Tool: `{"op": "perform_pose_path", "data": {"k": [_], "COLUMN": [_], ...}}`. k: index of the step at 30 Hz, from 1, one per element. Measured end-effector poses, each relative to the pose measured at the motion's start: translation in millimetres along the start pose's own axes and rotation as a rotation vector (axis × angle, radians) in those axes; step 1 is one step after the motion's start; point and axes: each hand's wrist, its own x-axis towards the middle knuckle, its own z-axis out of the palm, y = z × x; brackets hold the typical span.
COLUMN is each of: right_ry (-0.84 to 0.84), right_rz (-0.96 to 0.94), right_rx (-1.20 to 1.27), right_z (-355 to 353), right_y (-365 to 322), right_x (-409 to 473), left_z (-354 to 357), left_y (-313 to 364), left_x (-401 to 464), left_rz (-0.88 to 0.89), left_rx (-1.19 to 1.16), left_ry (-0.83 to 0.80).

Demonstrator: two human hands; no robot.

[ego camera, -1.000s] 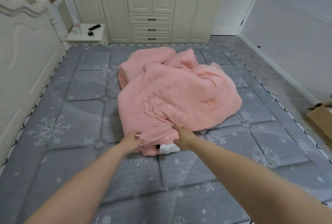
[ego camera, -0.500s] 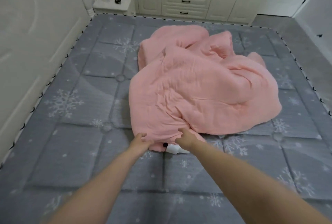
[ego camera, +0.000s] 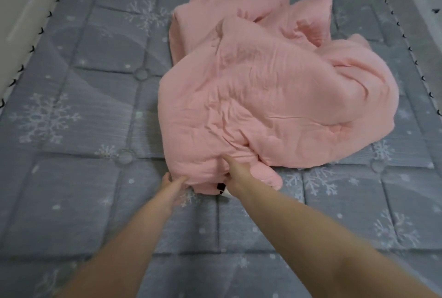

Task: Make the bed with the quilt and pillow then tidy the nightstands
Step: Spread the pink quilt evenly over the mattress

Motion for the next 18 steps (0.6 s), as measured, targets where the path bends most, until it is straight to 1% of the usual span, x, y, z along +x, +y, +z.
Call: {"op": "perform_pose_path", "data": {"k": [2,4,8,11,13,15,16,17,18], "right_ry": [-0.025,-0.097,-0.22,-0.335,-0.419,-0.434,-0.382,-0.327,-0.26], "right_rz": [-0.009,0.028,0.069,0.03,-0.011,-0.11,-0.191,-0.289,-0.402], "right_rx": [0.108,0.187,0.25,0.388,0.464,0.432,0.348,0.211,0.019], "right_z": [11.4,21.3,36.8,33.6,26.5,19.6,13.6,6.9,-2.0], "right_y": [-13.8,-24.1,-48.4,-66.5,-76.7,-77.2,-72.5,-65.4,-55.9], "right_x": [-17.8,-29.1,-68.1,-101.1,-117.2,-125.6,-122.2,-122.2,-119.9], "left_z": [-0.2,0.6,-7.5,-1.7,5.9,13.2,17.0,20.2,23.2], "left_y": [5.2,11.2,18.8,33.5,38.5,41.5,44.5,47.7,51.6], "left_x": [5.3,4.1,9.7,-16.2,-26.8,-36.3,-41.9,-48.5,-55.2], "left_rz": [0.007,0.023,0.056,-0.02,0.032,0.116,0.146,0.173,0.195], "left_rx": [-0.056,-0.062,0.047,-0.06,-0.124,-0.157,-0.179,-0.195,-0.196], "left_ry": [0.002,0.005,-0.014,-0.15,-0.196,-0.177,-0.178,-0.182,-0.184]}}
